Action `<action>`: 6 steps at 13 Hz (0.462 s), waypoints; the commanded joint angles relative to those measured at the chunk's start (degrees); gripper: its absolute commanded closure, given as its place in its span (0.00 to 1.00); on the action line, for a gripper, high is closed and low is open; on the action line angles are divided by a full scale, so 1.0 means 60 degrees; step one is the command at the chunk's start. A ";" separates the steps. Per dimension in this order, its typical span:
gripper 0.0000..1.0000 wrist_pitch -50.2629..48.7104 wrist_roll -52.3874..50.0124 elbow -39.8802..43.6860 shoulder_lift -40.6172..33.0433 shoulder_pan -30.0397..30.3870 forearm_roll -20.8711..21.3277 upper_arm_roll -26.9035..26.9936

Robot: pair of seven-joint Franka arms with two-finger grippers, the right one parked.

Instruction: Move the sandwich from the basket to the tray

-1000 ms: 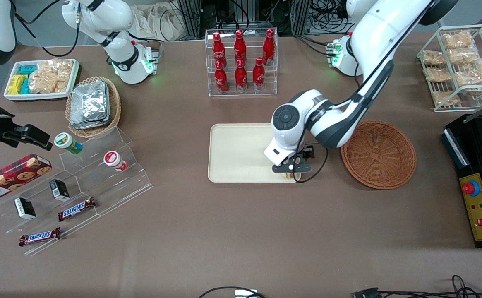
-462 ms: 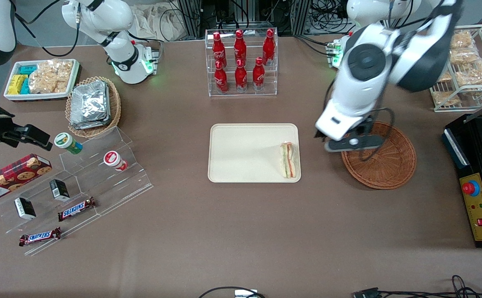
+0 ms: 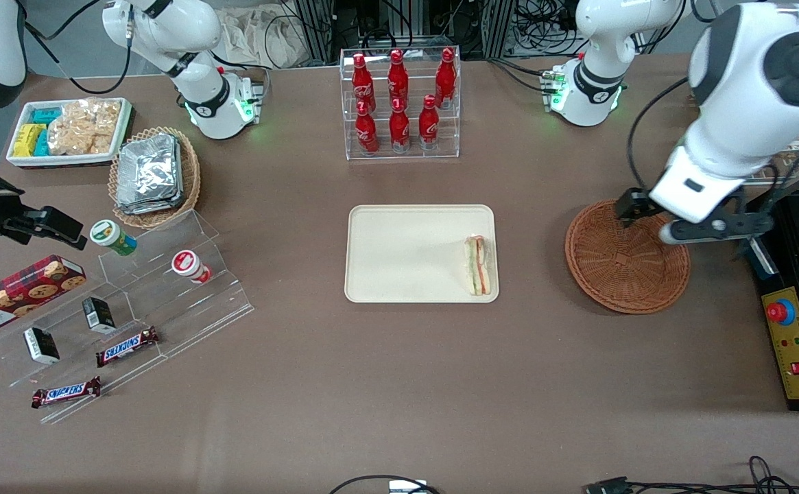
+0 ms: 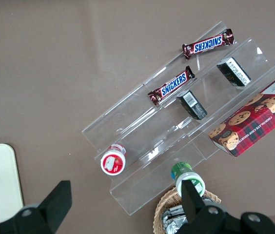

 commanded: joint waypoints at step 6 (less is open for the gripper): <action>0.00 -0.0227 0.0034 -0.0275 -0.1004 -0.1225 -0.0962 0.1677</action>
